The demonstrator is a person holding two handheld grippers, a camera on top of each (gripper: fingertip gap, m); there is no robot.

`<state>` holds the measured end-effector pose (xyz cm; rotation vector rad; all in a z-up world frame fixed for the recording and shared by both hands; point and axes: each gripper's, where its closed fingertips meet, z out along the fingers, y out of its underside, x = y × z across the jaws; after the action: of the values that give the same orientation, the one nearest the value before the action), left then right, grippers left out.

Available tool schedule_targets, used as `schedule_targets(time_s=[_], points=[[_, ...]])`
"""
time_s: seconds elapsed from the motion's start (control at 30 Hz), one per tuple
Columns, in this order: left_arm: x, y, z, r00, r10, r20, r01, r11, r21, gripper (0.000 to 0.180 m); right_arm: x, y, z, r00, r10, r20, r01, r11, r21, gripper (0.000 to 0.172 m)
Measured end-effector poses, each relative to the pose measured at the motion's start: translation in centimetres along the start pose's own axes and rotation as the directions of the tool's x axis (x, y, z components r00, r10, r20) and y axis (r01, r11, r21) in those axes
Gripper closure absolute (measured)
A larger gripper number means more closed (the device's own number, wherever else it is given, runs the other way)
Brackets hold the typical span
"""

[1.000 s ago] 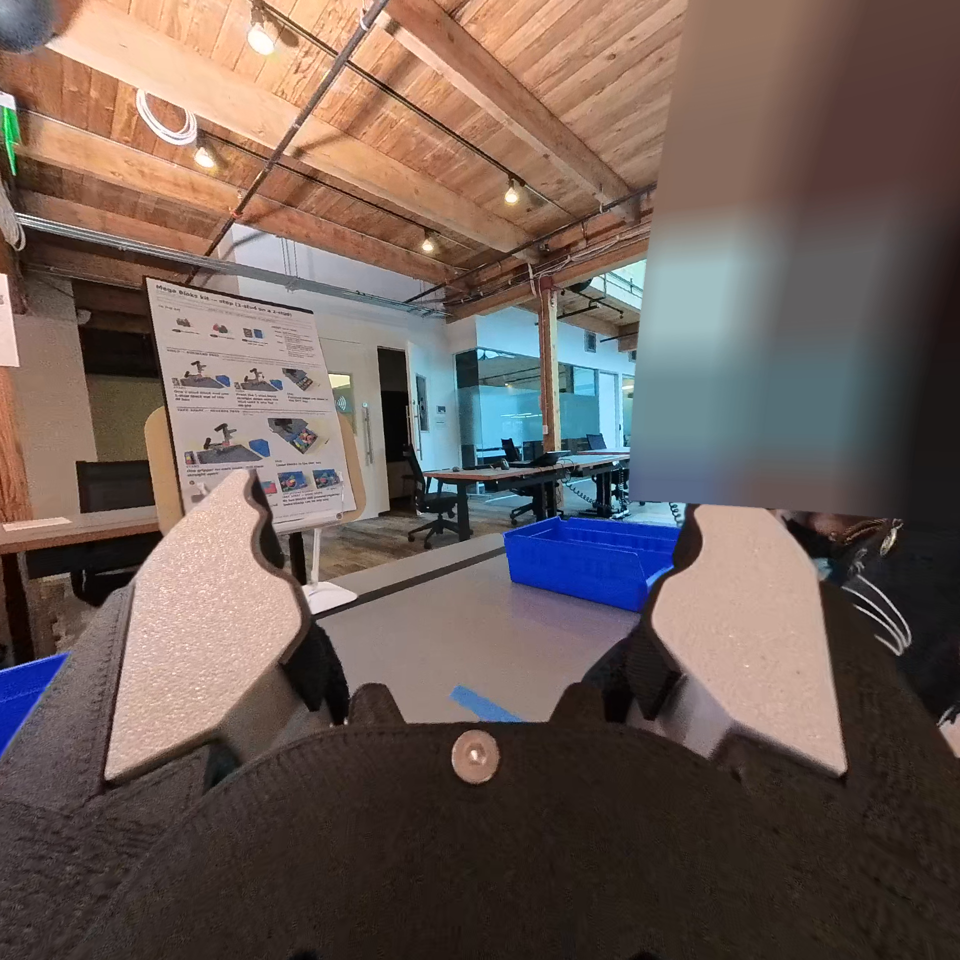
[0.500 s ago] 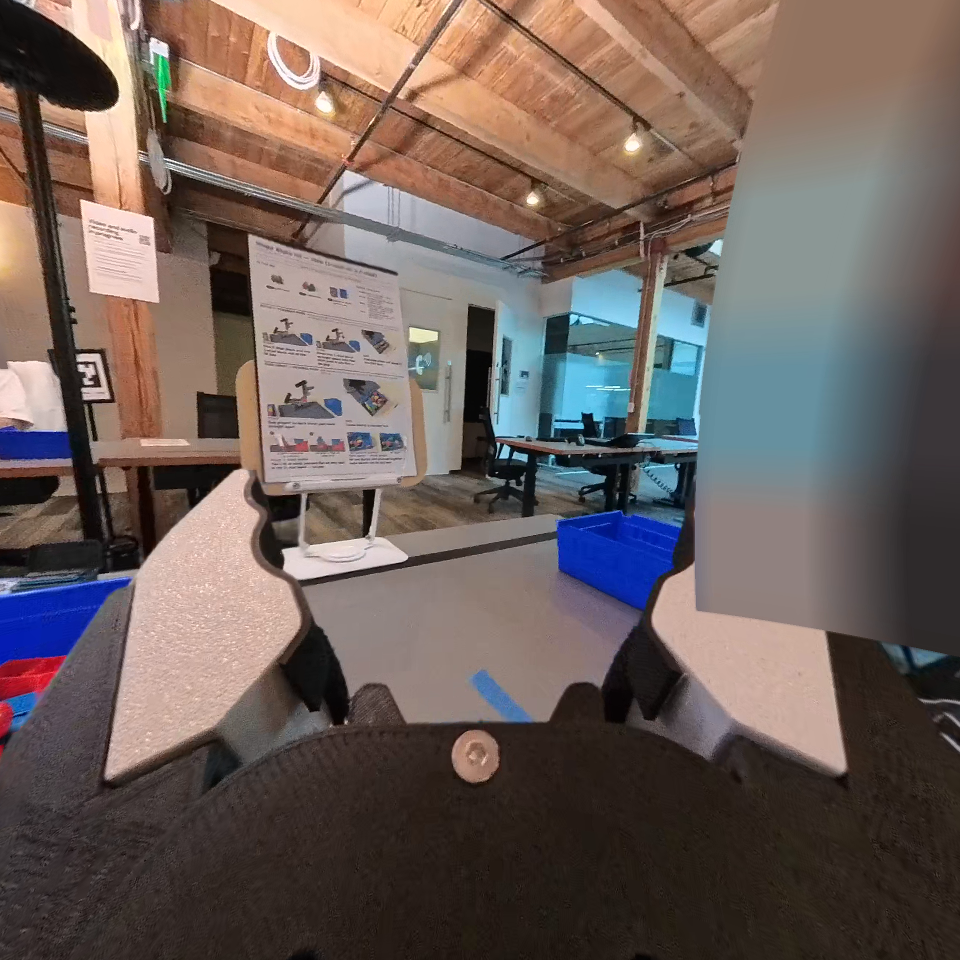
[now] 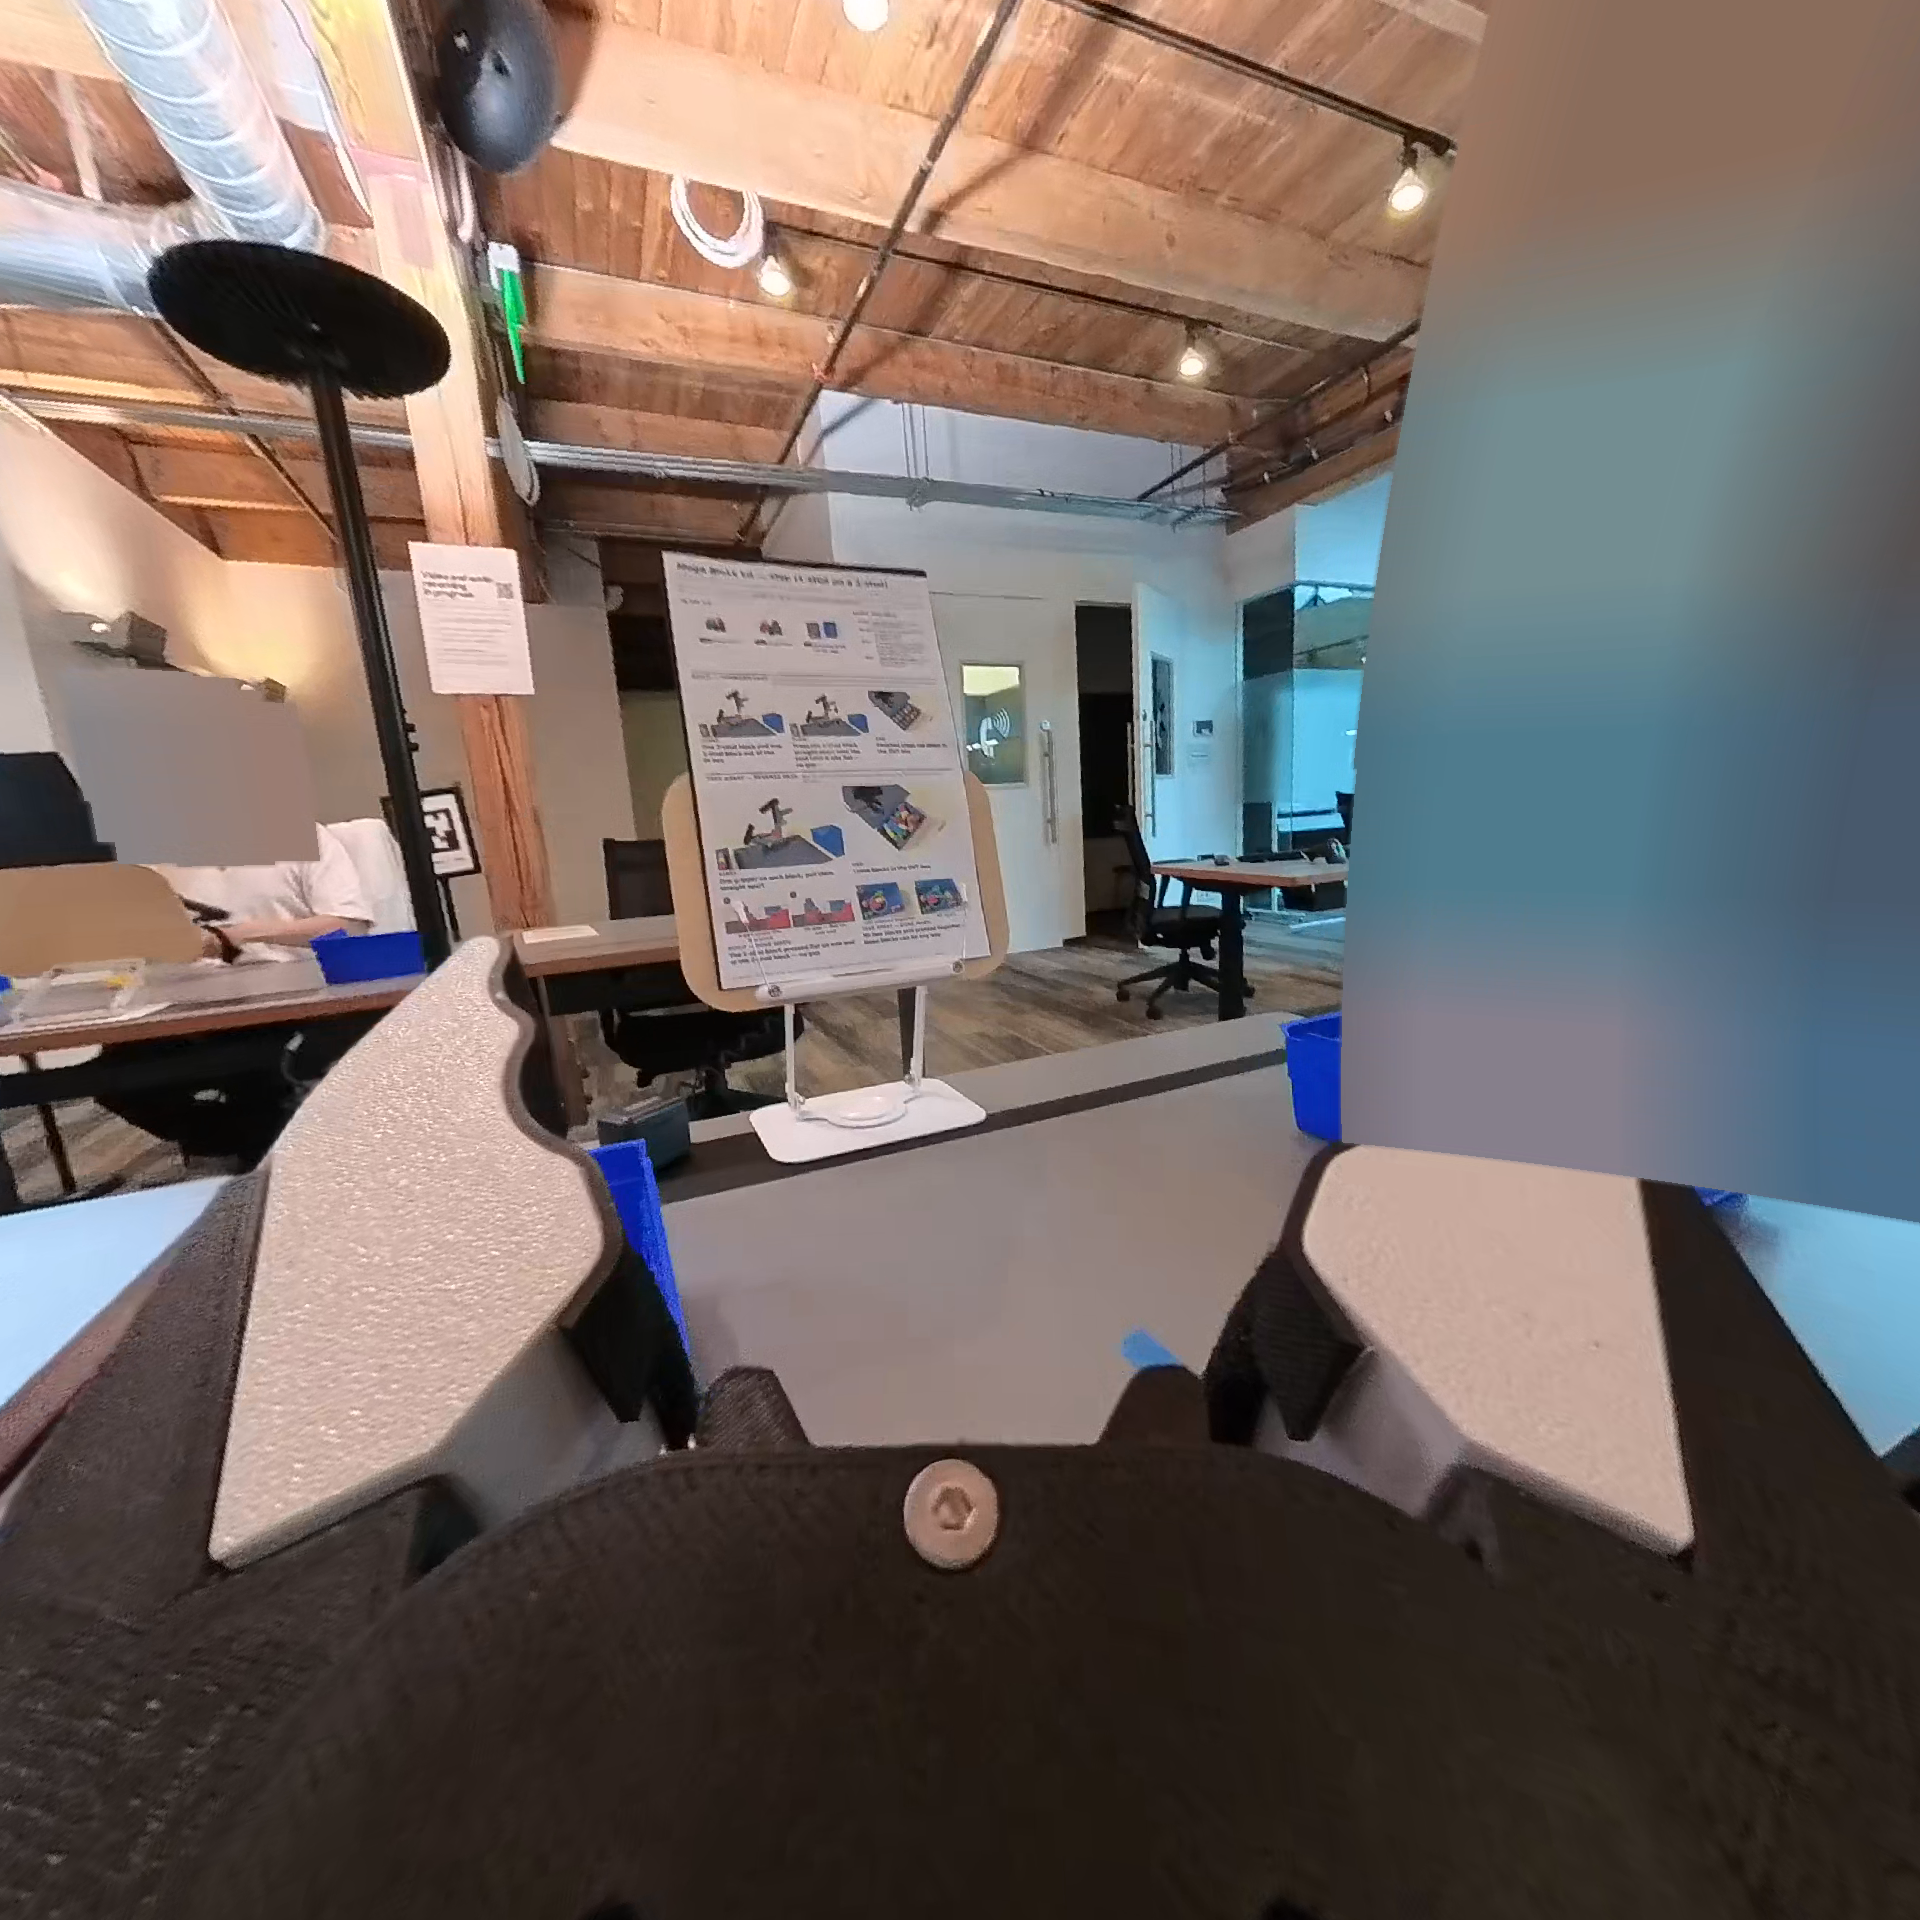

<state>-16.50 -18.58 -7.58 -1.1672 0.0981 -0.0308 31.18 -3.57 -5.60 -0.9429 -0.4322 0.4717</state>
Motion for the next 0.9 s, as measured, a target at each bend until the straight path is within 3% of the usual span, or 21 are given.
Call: schedule_targets(time_s=[0.03,0.13,0.2,0.27,0.3,0.37,0.43,0.47,0.57,0.67,0.7,0.8,0.9], points=[[0.2,0.5,0.3,1.000,-0.004,-0.013,0.004,1.000,-0.016,0.036,-0.2,0.6,0.3,1.000,0.002,0.012,-0.002,1.000,-0.024,0.024],[0.7,1.6,1.3,0.998,-0.014,-0.057,0.012,0.999,-0.035,0.044,-1.0,2.9,1.5,0.998,0.017,0.055,-0.010,0.993,-0.116,0.024],[0.5,2.2,1.7,0.998,-0.017,-0.060,0.015,0.999,-0.033,0.082,-1.9,4.3,2.3,0.994,0.041,0.105,-0.023,0.986,-0.165,0.025],[-0.3,2.2,1.8,0.999,-0.026,-0.036,0.026,1.000,-0.001,0.129,-2.9,5.3,2.9,0.984,0.063,0.164,-0.029,0.979,-0.202,0.039],[-0.6,2.3,1.8,0.999,-0.033,-0.035,0.033,0.999,0.001,0.152,-3.3,5.8,3.2,0.980,0.066,0.186,-0.024,0.976,-0.218,0.052],[-0.9,2.8,2.0,0.999,-0.032,-0.042,0.031,0.999,-0.011,0.180,-3.8,6.8,3.5,0.971,0.042,0.234,0.017,0.969,-0.245,0.115],[-1.1,3.5,2.2,0.998,-0.026,-0.049,0.024,0.999,-0.045,0.180,-4.4,7.7,4.1,0.960,0.089,0.266,-0.006,0.954,-0.298,0.165],[-1.2,4.0,2.3,0.998,-0.024,-0.053,0.021,0.997,-0.069,0.180,-4.6,8.1,4.4,0.953,0.129,0.274,-0.033,0.944,-0.329,0.172],[-1.8,5.6,2.6,0.999,-0.016,-0.043,0.010,0.989,-0.146,0.180,-5.1,9.3,5.5,0.935,0.202,0.292,-0.080,0.921,-0.382,0.172],[-2.4,8.5,2.8,0.999,-0.009,-0.047,-0.006,0.950,-0.312,0.172,-5.3,10.8,6.6,0.935,0.216,0.282,-0.073,0.895,-0.441,0.168],[-2.6,9.7,2.8,0.999,-0.013,-0.048,-0.006,0.929,-0.371,0.164,-5.6,11.5,7.1,0.931,0.229,0.283,-0.078,0.884,-0.460,0.156],[-3.9,12.4,3.1,0.999,-0.035,-0.020,0.021,0.871,-0.490,0.130,-6.7,14.0,8.2,0.909,0.297,0.291,-0.099,0.835,-0.541,0.082],[-6.6,14.7,3.4,0.997,-0.028,0.075,0.066,0.812,-0.580,0.071,-8.3,16.5,9.0,0.888,0.327,0.323,-0.082,0.805,-0.588,0.043]])
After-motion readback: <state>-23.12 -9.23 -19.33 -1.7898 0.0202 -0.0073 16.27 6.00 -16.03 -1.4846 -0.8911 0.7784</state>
